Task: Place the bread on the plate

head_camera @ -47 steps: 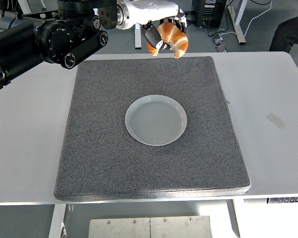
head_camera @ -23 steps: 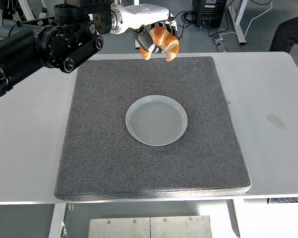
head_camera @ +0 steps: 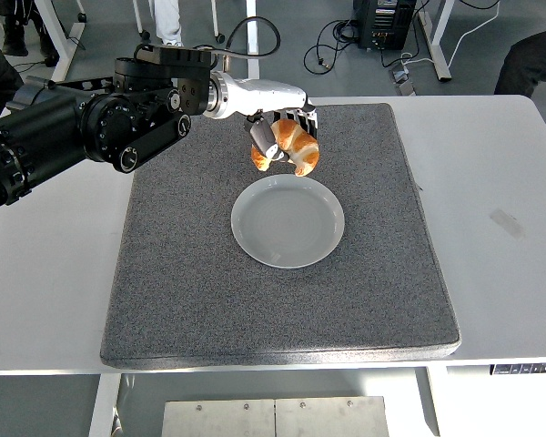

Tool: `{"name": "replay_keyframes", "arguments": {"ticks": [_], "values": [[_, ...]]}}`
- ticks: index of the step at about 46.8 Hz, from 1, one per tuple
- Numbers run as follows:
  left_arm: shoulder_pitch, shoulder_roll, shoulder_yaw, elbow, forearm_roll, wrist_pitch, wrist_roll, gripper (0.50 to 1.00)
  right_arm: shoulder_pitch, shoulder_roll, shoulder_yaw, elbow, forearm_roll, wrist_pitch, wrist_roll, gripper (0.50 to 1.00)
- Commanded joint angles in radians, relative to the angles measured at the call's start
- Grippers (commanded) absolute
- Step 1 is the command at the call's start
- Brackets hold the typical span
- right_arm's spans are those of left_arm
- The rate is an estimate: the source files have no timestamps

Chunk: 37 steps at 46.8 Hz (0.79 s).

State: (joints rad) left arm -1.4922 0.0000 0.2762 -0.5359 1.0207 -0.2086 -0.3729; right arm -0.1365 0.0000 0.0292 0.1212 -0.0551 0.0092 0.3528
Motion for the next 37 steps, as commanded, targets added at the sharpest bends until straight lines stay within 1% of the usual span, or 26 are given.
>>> {"name": "replay_keyframes", "arguments": {"ticks": [1, 13, 37], "values": [[0.015, 0.0, 0.0, -0.012, 0.007, 0.0, 0.0, 0.5, 0.0, 0.0, 0.0, 0.0, 0.0, 0.0, 0.0, 1.0], [0.066, 0.0, 0.049, -0.073, 0.059, -0.002, 0.0, 0.5, 0.0, 0.0, 0.0, 0.0, 0.0, 0.0, 0.0, 1.0], [0.081, 0.0, 0.055, -0.082, 0.084, 0.008, 0.0, 0.5, 0.0, 0.0, 0.0, 0.0, 0.0, 0.0, 0.0, 1.0]]}}
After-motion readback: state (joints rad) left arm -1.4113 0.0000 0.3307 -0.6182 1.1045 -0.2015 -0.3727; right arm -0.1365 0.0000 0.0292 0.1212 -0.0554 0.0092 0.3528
